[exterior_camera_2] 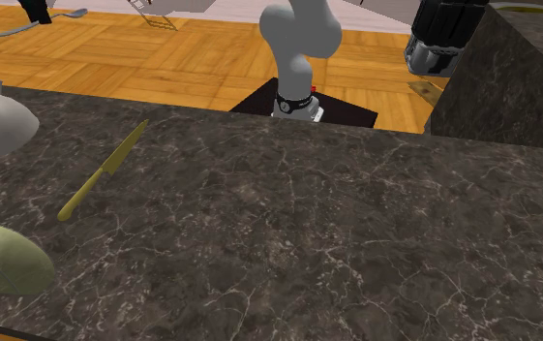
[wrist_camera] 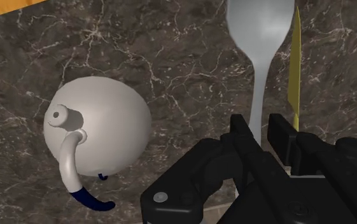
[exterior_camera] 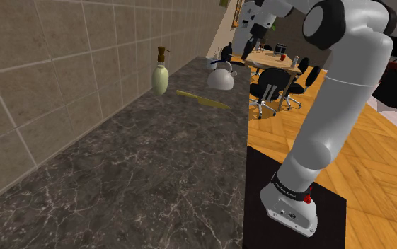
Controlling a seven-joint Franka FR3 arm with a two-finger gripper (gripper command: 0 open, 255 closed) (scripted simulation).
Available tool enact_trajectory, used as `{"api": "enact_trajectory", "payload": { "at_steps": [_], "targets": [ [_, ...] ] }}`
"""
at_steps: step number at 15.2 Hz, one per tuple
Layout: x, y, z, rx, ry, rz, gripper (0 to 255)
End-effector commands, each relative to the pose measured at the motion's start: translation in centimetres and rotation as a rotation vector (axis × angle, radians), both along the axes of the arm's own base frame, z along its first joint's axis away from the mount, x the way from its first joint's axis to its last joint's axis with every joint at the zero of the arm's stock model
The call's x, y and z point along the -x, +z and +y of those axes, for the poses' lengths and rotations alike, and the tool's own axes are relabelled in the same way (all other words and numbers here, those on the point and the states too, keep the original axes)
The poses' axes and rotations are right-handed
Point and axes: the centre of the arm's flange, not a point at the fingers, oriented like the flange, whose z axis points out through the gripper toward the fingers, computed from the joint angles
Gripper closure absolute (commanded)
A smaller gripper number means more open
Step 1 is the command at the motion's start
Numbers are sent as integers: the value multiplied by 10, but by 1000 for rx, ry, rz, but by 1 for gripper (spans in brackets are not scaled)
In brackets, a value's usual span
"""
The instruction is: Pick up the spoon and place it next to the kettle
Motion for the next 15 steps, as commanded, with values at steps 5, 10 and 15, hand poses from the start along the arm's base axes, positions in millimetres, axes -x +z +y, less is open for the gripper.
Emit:
{"api": "enact_trajectory", "payload": {
  "at_steps": [5, 10, 15],
  "targets": [
    [-9, -7, -61, 0, 4, -1, 255],
    [-9, -34, -61, 0, 4, -1, 255],
    [-9, -60, -61, 0, 4, -1, 255]
  ]
}}
